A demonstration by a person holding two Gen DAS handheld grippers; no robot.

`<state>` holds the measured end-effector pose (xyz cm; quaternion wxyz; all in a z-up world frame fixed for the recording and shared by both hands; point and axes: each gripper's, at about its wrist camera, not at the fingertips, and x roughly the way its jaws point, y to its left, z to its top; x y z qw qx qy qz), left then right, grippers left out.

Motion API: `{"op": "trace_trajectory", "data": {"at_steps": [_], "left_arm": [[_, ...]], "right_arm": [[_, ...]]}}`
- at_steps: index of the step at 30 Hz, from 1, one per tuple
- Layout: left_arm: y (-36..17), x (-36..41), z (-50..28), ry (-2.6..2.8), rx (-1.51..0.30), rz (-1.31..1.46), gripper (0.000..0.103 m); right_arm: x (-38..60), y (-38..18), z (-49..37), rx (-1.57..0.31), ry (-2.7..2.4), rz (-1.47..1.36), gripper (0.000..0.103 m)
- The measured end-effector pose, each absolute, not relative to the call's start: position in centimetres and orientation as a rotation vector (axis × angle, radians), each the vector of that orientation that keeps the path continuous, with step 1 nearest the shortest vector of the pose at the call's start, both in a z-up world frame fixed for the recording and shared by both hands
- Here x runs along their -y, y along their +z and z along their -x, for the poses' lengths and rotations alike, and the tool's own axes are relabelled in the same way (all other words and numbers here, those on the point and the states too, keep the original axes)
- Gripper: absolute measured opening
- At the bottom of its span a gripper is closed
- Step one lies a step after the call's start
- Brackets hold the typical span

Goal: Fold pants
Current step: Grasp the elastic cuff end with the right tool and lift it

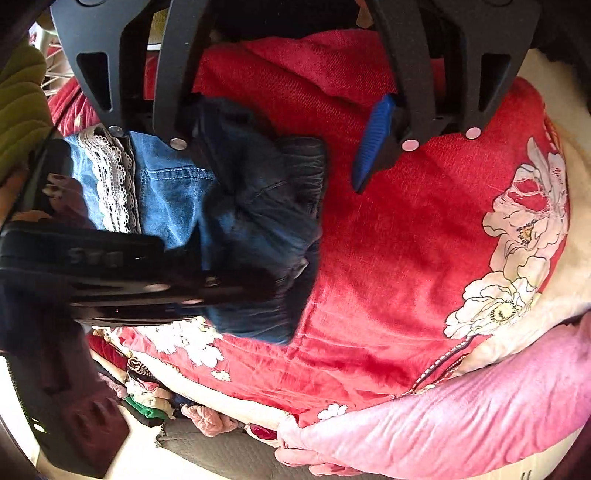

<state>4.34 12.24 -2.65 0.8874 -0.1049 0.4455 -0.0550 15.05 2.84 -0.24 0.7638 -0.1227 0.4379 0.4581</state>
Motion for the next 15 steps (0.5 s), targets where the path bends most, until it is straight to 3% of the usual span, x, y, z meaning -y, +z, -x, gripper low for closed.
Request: {"op": "trace_trajectory", "data": {"at_steps": [11, 15], "left_arm": [[-1.8, -11.5, -4.1, -0.15, -0.914, 0.256, 0.082], [-2.1, -11.0, -4.5, -0.19, -0.927, 0.306, 0.082]], "right_arm": [[1.5, 2.3, -14.4, -0.912, 0.981, 0.147, 0.023], [3.1, 2.9, -14.3, -0.904, 0.976, 0.097, 0.023]]}}
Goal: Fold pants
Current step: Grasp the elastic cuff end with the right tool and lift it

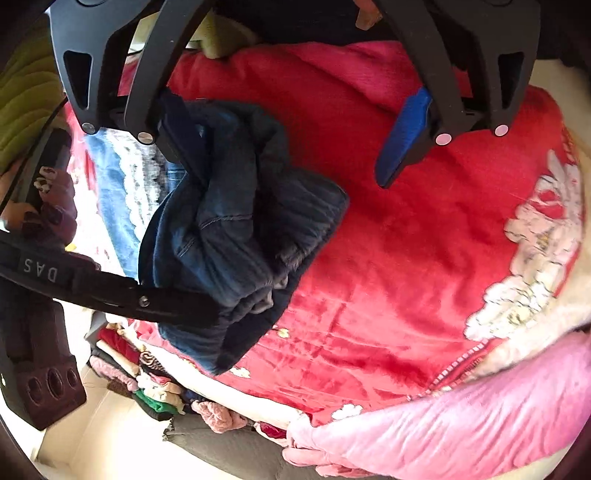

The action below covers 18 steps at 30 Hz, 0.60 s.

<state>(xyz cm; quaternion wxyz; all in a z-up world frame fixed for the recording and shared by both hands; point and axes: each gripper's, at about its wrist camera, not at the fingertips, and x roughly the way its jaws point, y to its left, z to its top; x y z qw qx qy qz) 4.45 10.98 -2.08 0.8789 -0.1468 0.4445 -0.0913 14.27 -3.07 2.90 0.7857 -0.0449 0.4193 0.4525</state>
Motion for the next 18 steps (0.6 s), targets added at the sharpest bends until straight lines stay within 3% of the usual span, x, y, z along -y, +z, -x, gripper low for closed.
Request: {"op": "trace_trajectory", "data": {"at_steps": [3, 4, 5, 8, 18], "left_arm": [[-2.2, -10.2, -4.8, -0.249, -0.937, 0.348, 0.082], [-2.1, -9.8, -4.7, -0.269, -0.936, 0.348, 0.076], [-2.0, -9.4, -4.7, -0.285, -0.93, 0.344, 0.059], [-1.1, -7.6, -4.7, -0.333, -0.91, 0.327, 0.043], [0.4, -2.2, -5.5, -0.44, -0.88, 0.266, 0.04]], "right_arm": [[4.5, 3.4, -14.3, -0.894, 0.967, 0.062, 0.023], [5.0, 3.5, -14.4, -0.89, 0.962, 0.049, 0.023], [5.6, 3.7, -14.4, -0.885, 0.958, 0.034, 0.023], [7.4, 3.8, -14.5, -0.88, 0.944, -0.005, 0.023], [13.4, 4.1, -14.5, -0.859, 0.871, -0.082, 0.026]]}}
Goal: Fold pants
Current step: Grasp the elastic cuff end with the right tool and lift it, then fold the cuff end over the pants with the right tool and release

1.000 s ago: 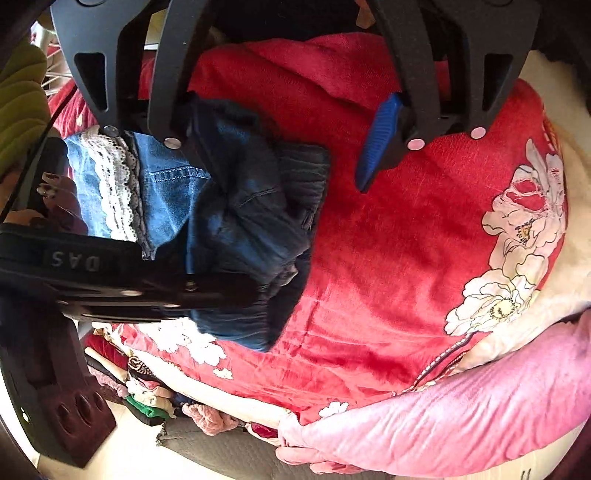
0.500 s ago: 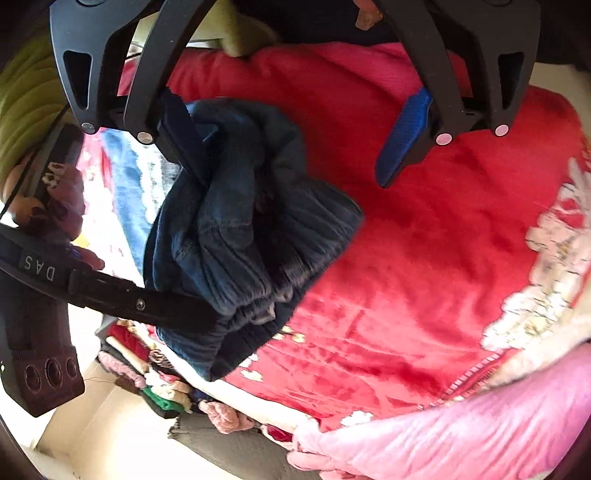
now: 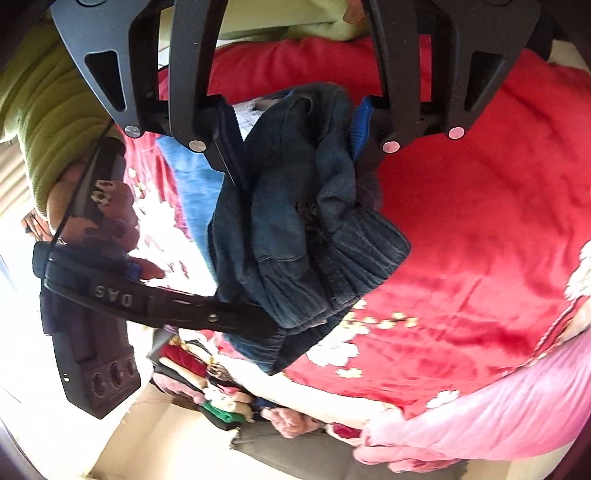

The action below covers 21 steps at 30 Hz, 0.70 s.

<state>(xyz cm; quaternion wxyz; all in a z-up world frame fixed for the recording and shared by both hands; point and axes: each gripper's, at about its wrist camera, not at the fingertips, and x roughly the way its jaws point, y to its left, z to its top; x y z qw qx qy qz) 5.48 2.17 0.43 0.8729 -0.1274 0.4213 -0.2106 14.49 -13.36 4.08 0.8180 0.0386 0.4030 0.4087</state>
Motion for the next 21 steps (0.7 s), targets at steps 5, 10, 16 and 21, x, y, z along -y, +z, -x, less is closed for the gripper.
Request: {"op": "trace_trajectory", "data": {"at_steps": [5, 10, 16, 21], "left_arm": [[0.3, 0.7, -6.2, -0.492, -0.88, 0.224, 0.04], [-0.4, 2.8, -5.9, -0.55, -0.886, 0.167, 0.04], [-1.1, 4.6, -5.0, -0.598, -0.905, 0.117, 0.05], [-1.8, 5.8, -4.3, -0.597, -0.914, 0.065, 0.058]], "right_arm": [[16.6, 3.8, -13.9, -0.848, 0.768, -0.124, 0.054], [20.4, 2.9, -12.5, -0.861, 0.642, -0.176, 0.078], [21.7, 0.4, -11.9, -0.961, 0.602, -0.26, 0.079], [20.3, -1.0, -11.9, -1.004, 0.571, -0.247, 0.093]]}}
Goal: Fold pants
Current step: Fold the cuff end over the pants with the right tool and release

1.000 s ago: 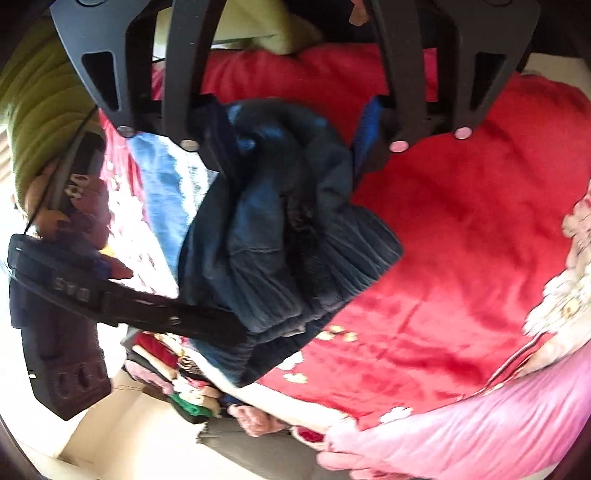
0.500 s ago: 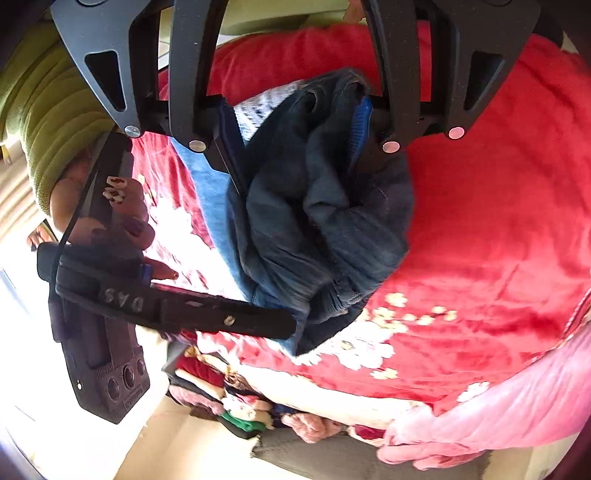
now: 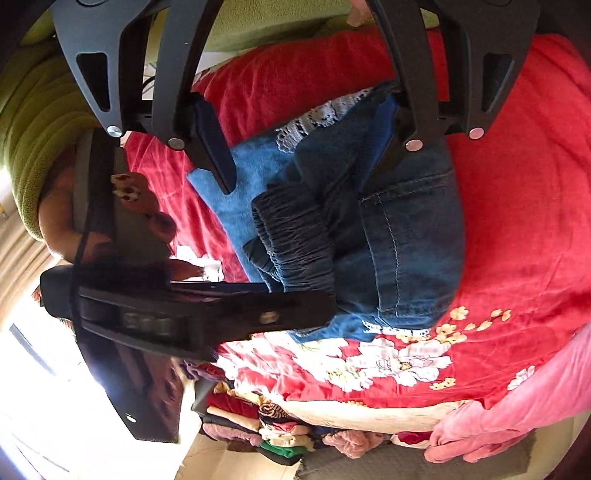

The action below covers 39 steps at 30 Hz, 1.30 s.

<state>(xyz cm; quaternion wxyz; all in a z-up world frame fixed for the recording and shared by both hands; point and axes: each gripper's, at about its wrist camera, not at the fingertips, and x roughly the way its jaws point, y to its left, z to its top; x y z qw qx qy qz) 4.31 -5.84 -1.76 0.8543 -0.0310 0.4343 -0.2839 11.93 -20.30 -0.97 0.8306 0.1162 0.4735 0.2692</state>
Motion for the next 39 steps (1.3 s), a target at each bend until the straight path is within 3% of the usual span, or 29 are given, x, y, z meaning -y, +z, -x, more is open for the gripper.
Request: {"op": "trace_trajectory", "data": {"at_steps": [2, 5, 8, 13, 15, 18, 23, 30, 31, 32, 35, 39], "left_arm": [[-1.7, 5.7, -4.2, -0.596, -0.91, 0.067, 0.058], [-1.5, 5.3, -4.2, -0.598, -0.899, 0.078, 0.06], [-1.7, 5.4, -4.2, -0.603, -0.903, 0.079, 0.06], [-2.0, 5.5, -4.0, -0.617, -0.923, 0.083, 0.06], [-1.8, 5.4, -3.6, -0.622, -0.923, 0.084, 0.061], [-1.0, 4.5, -3.2, -0.607, -0.902, 0.098, 0.075], [0.6, 0.9, -3.6, -0.492, -0.844, 0.158, 0.081], [1.1, -3.2, -6.6, -0.283, -0.844, 0.183, 0.081], [1.2, -3.3, -7.1, -0.27, -0.848, 0.175, 0.073], [1.3, -3.3, -7.7, -0.268, -0.855, 0.166, 0.058], [0.9, -2.4, -9.6, -0.312, -0.906, 0.144, 0.037], [-0.1, -0.1, -11.8, -0.366, -0.963, 0.087, 0.034]], "right_arm": [[19.6, -1.0, -12.1, -1.007, 0.589, -0.226, 0.048], [19.5, 0.5, -11.4, -0.931, 0.674, -0.234, 0.033], [19.8, 1.4, -10.9, -0.89, 0.658, -0.187, 0.033], [21.5, -1.1, -11.9, -0.987, 0.548, -0.174, 0.033], [22.0, -1.6, -11.9, -1.003, 0.52, -0.183, 0.044], [23.2, -1.1, -11.0, -0.981, 0.512, -0.219, 0.06], [25.1, 1.1, -8.4, -0.903, 0.505, -0.212, 0.068], [22.5, 3.2, -2.6, -0.836, 0.638, -0.015, 0.068], [21.5, 3.2, -1.8, -0.825, 0.674, 0.034, 0.068], [20.2, 3.2, -1.0, -0.812, 0.712, 0.095, 0.067], [16.6, 2.7, 0.8, -0.758, 0.773, 0.292, 0.049], [13.5, 1.3, 1.2, -0.695, 0.806, 0.488, 0.044]]}}
